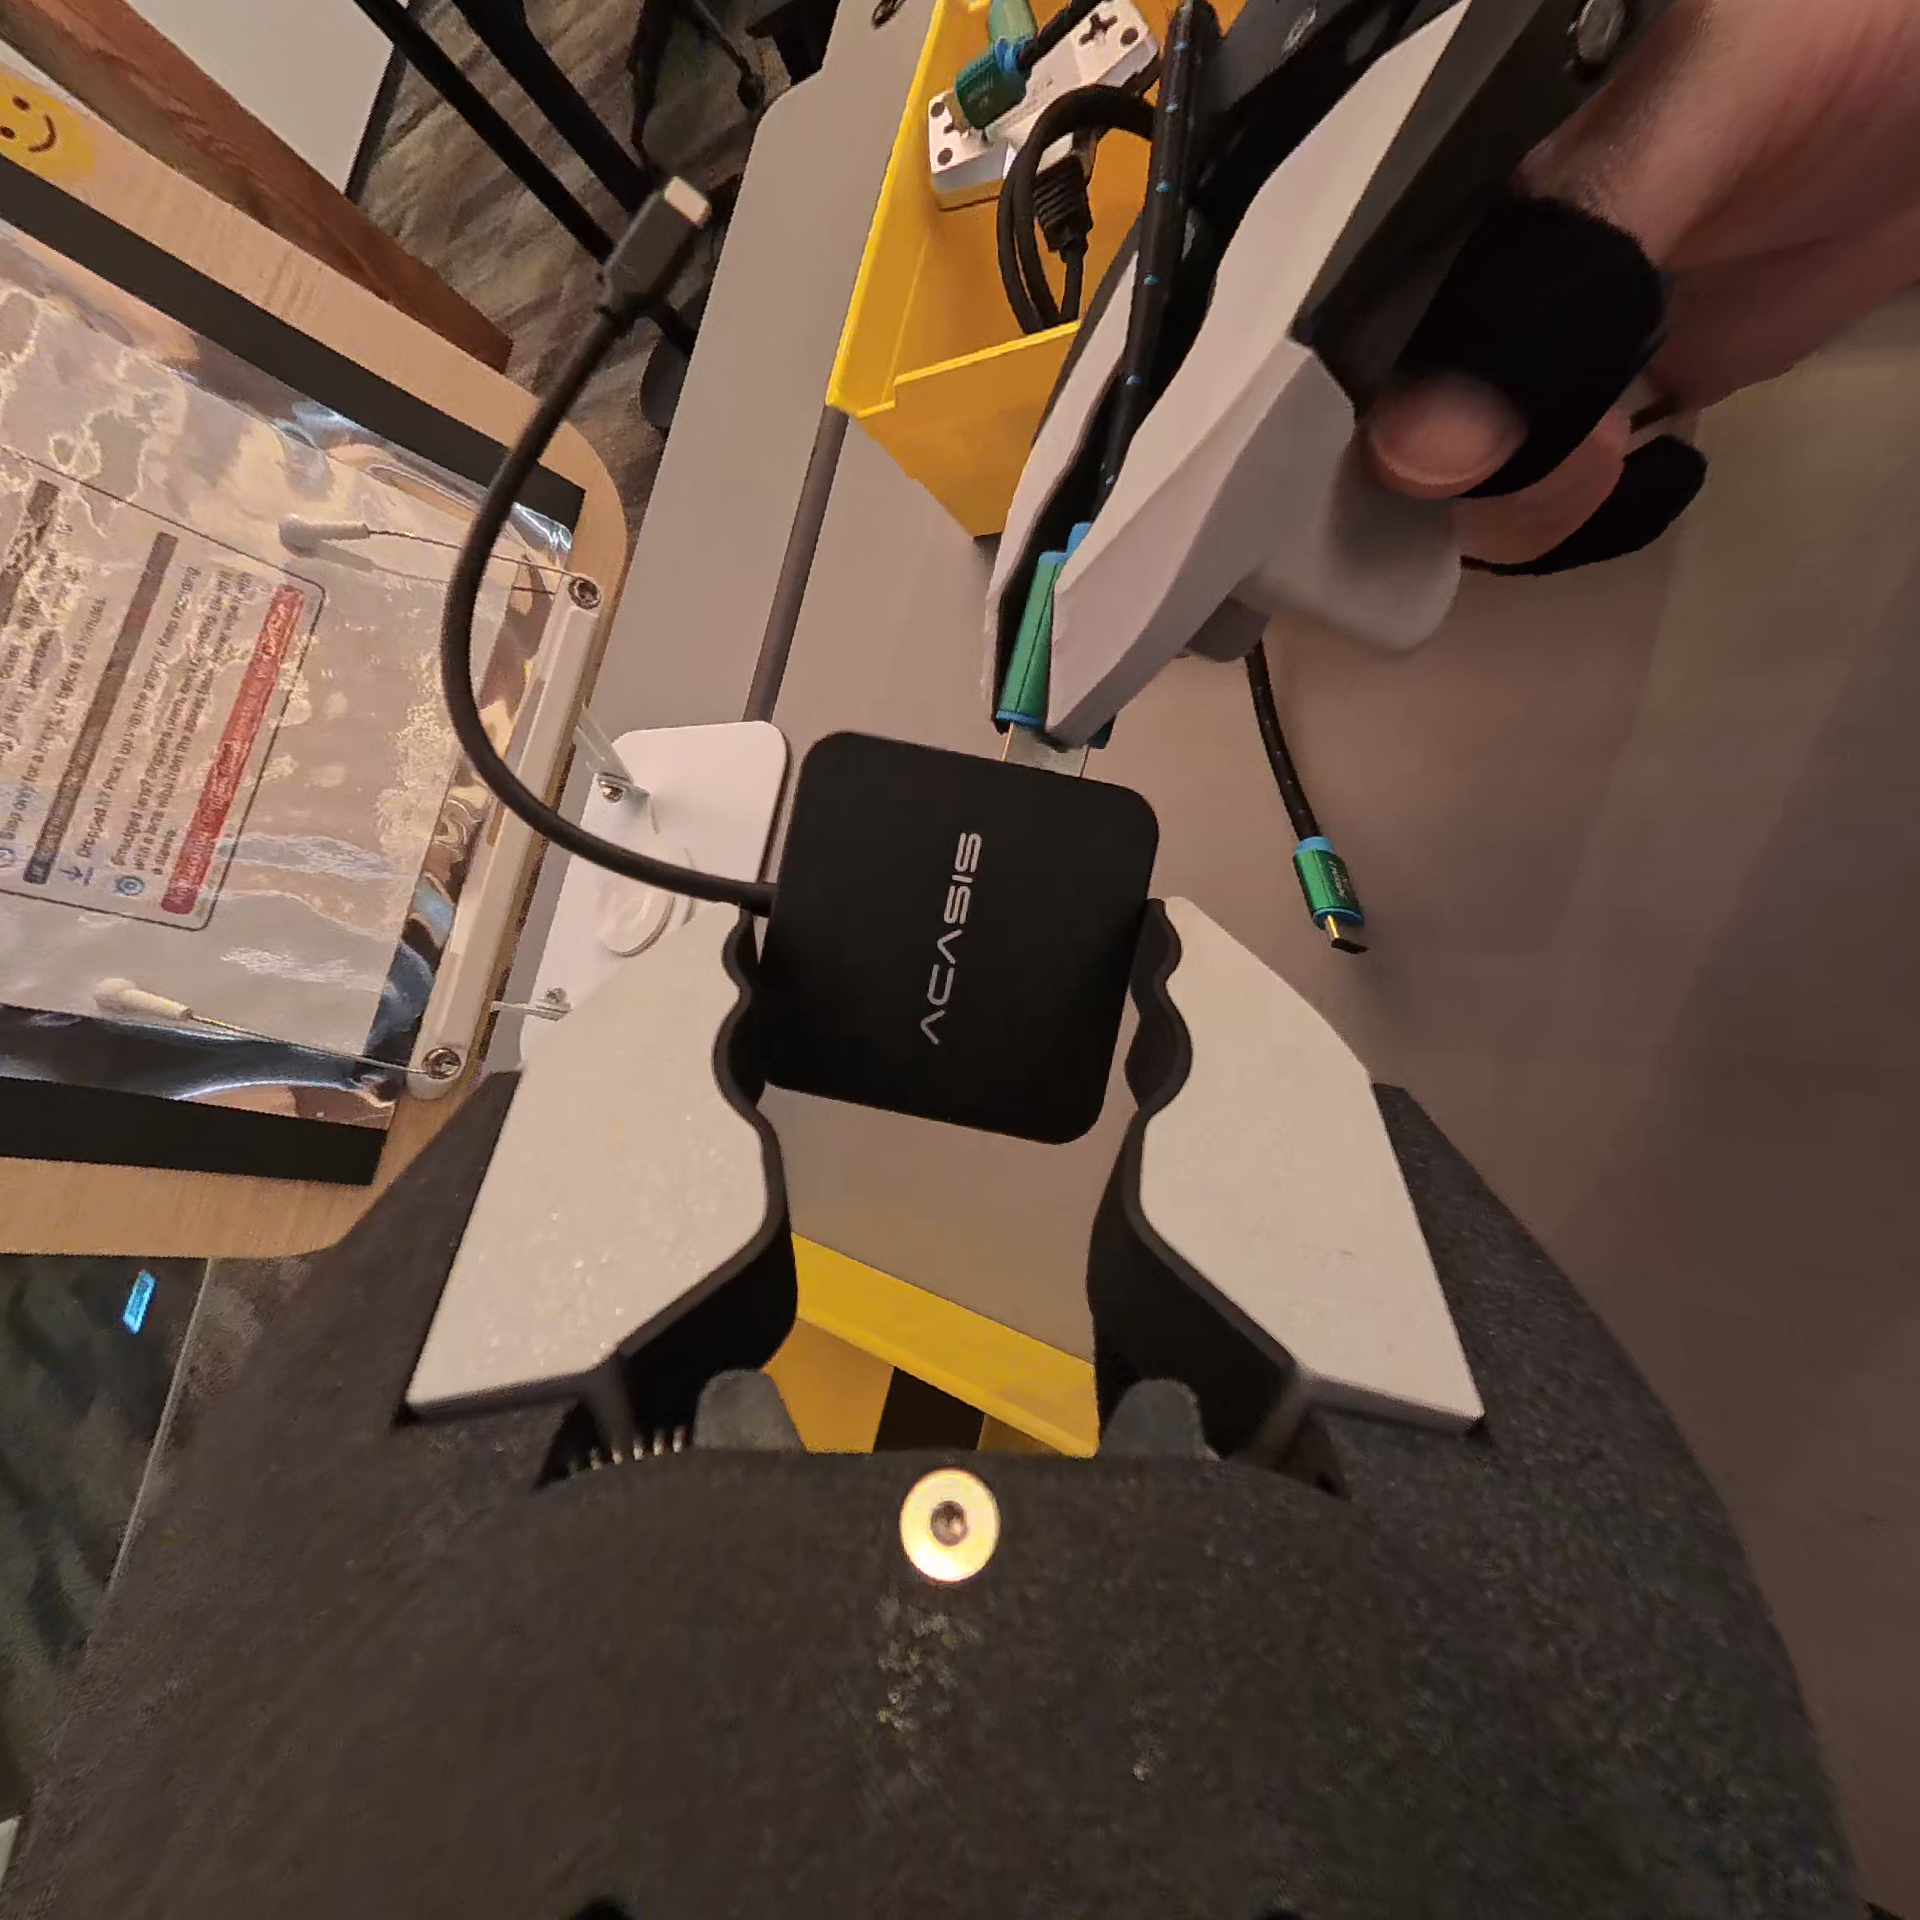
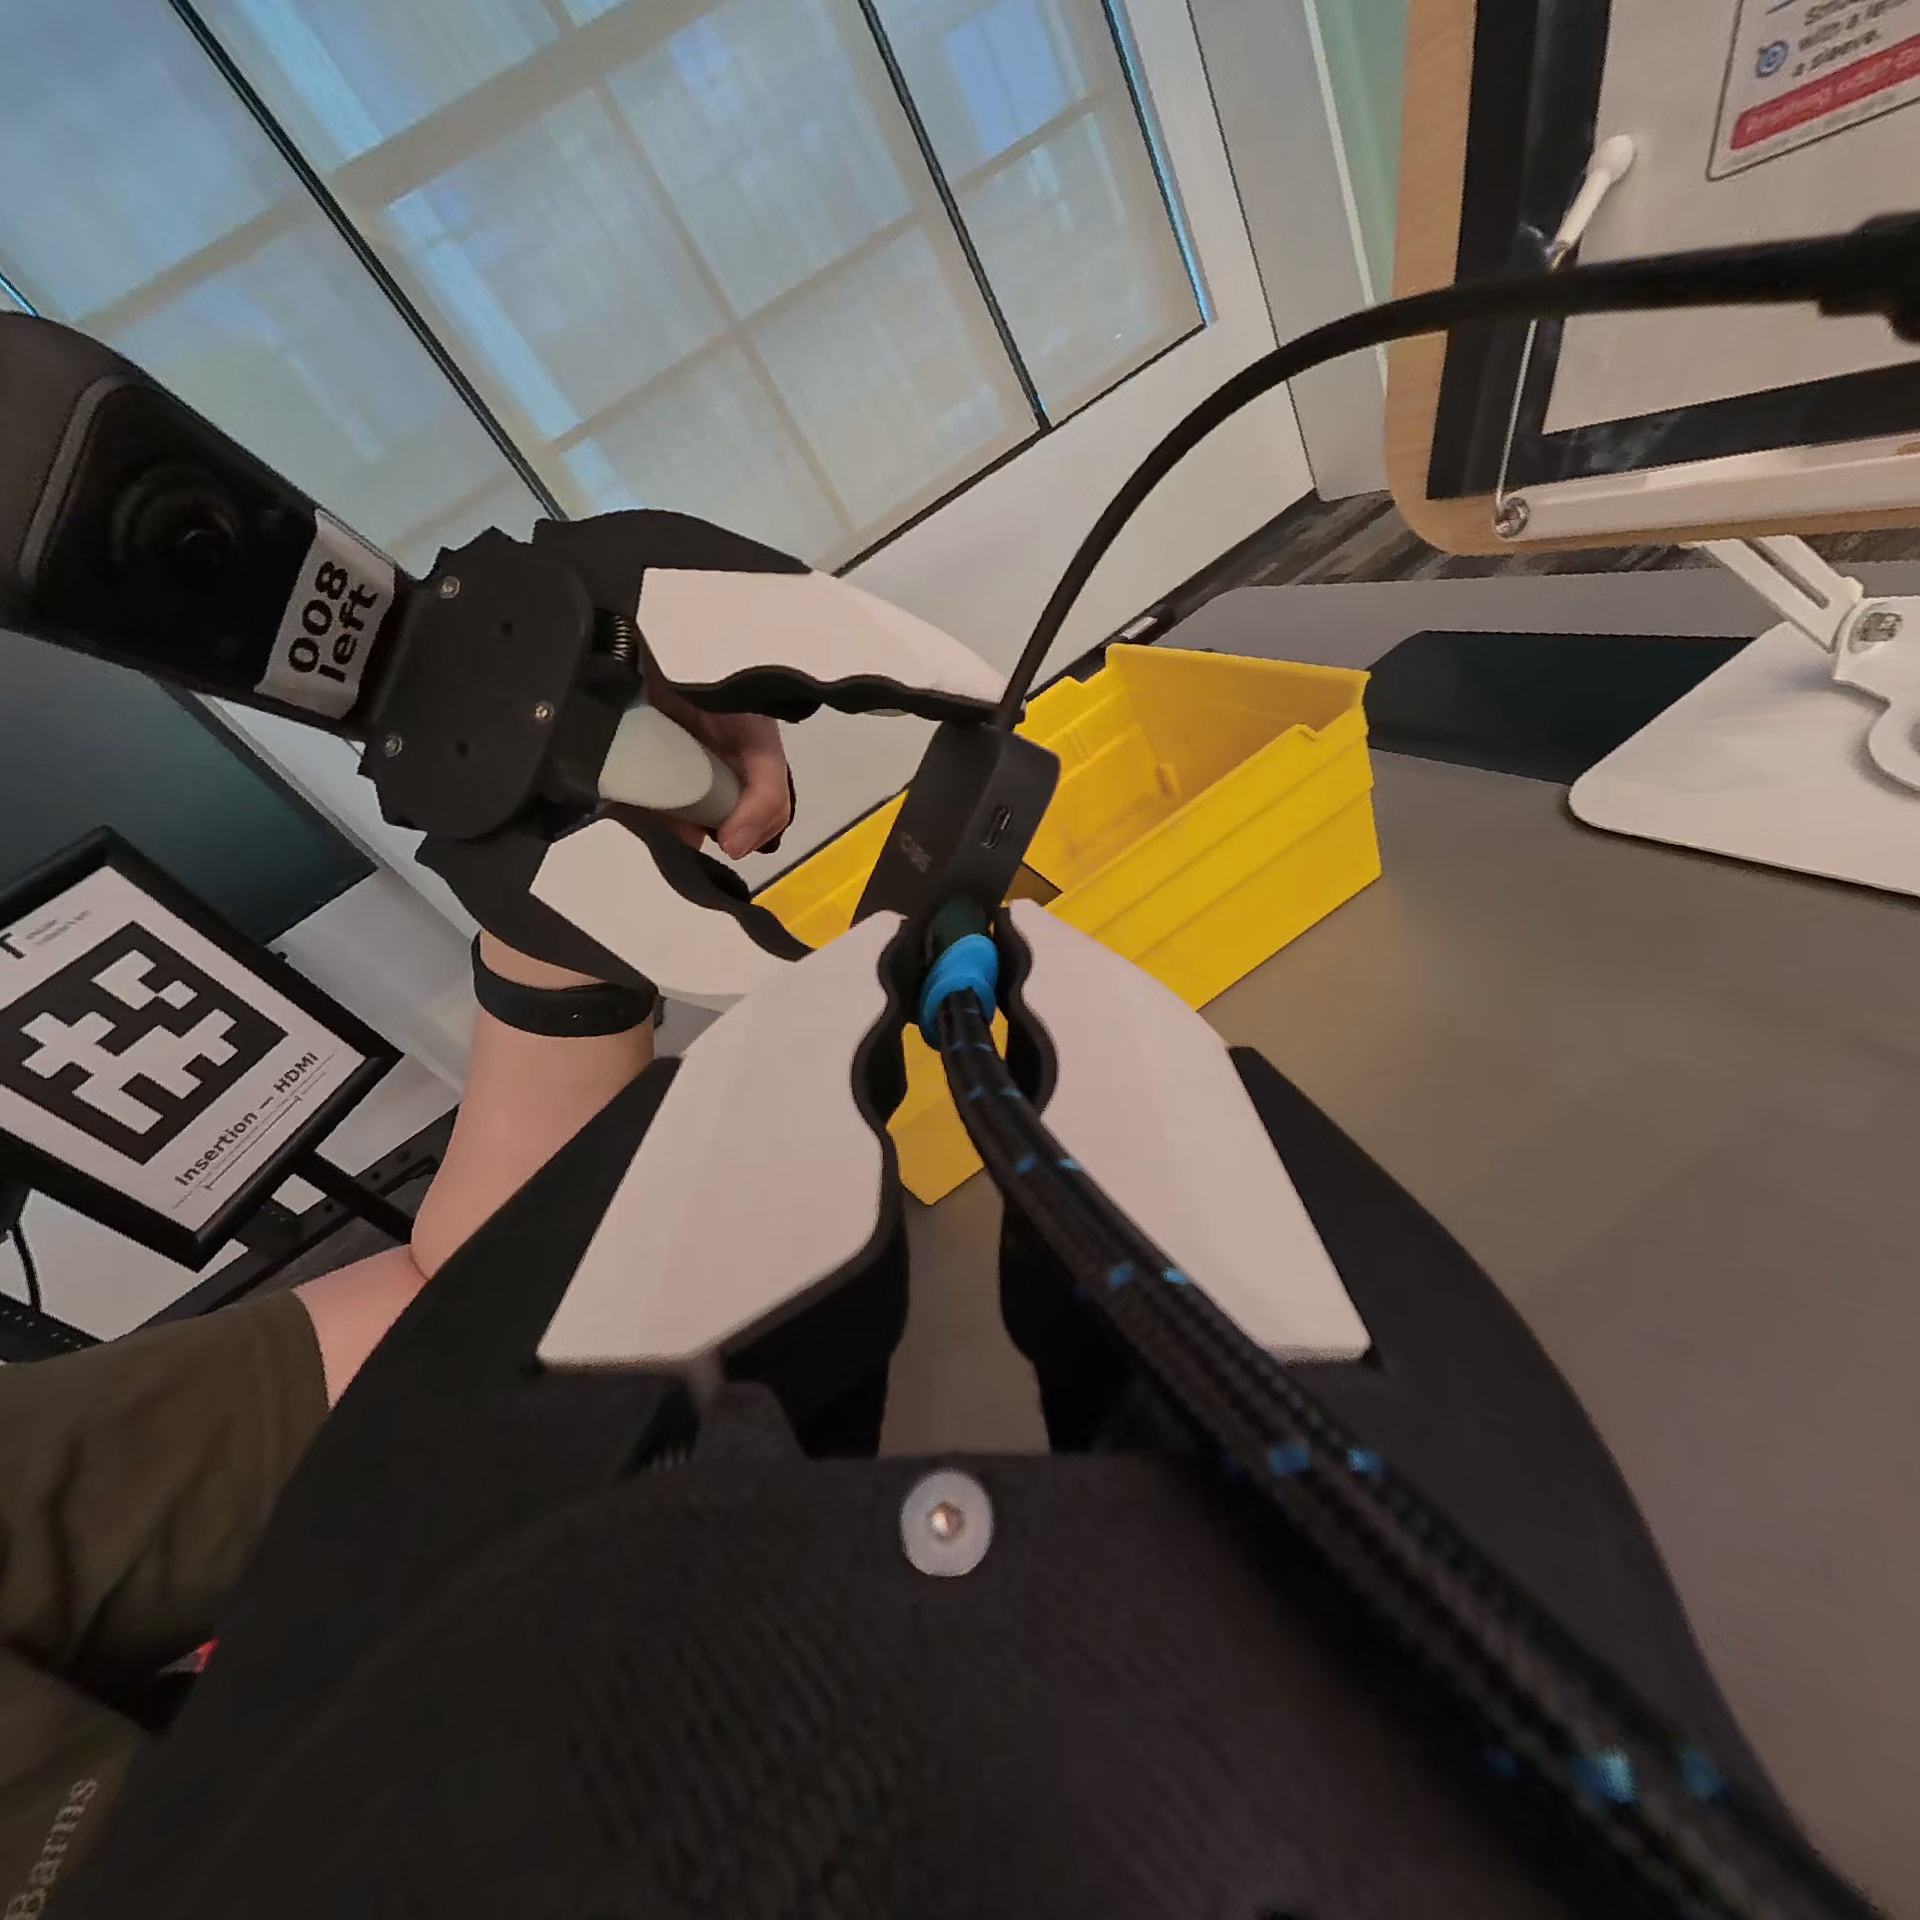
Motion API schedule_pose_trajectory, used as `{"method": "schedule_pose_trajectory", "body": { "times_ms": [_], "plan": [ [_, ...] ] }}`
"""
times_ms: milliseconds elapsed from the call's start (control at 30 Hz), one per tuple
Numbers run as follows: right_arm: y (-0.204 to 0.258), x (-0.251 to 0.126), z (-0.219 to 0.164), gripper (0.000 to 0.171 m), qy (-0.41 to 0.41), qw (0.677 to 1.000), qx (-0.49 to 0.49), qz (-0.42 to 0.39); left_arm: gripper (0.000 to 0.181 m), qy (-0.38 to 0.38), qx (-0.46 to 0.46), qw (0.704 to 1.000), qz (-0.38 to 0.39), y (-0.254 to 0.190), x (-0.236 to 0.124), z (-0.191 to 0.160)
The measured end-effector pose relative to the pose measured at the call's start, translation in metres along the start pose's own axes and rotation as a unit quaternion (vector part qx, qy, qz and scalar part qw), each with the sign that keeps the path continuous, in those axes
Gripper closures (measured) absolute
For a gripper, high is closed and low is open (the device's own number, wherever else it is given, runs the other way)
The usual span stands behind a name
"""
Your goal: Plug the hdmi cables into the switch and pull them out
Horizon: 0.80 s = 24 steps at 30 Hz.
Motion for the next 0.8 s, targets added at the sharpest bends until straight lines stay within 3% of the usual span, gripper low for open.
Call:
{"method": "schedule_pose_trajectory", "body": {
  "times_ms": [133,333,533,733,800],
  "plan": [
    [0.001,0.001,0.001,0.157,-0.007,1.0,-0.002,0.006,0.112,-0.003,-0.01,1.0,-0.01,-0.001,0.0,-0.001],
    [0.016,0.002,0.008,0.153,-0.013,0.995,-0.085,0.049,0.112,-0.03,-0.025,0.999,-0.033,-0.003,-0.009,0.004],
    [0.03,-0.001,0.005,0.145,0.014,0.959,-0.274,0.066,0.112,-0.048,-0.03,0.996,-0.063,-0.01,-0.018,0.009],
    [0.043,-0.01,-0.007,0.147,0.059,0.918,-0.374,0.116,0.112,-0.046,-0.032,0.995,-0.081,-0.016,-0.017,0.009],
    [0.029,-0.007,-0.007,0.153,0.077,0.911,-0.4,0.063,0.112,-0.05,-0.034,0.994,-0.09,-0.017,-0.016,0.009]
  ]
}}
Point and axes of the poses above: each gripper's, where its closed fingertips meet, x out along the fingers, z out of its top, y = z × x across the jaws, the point moved 1 cm from there along -x, back along the fingers, and after that the axes turned 5 degrees about -x, right-handed, at the moved point
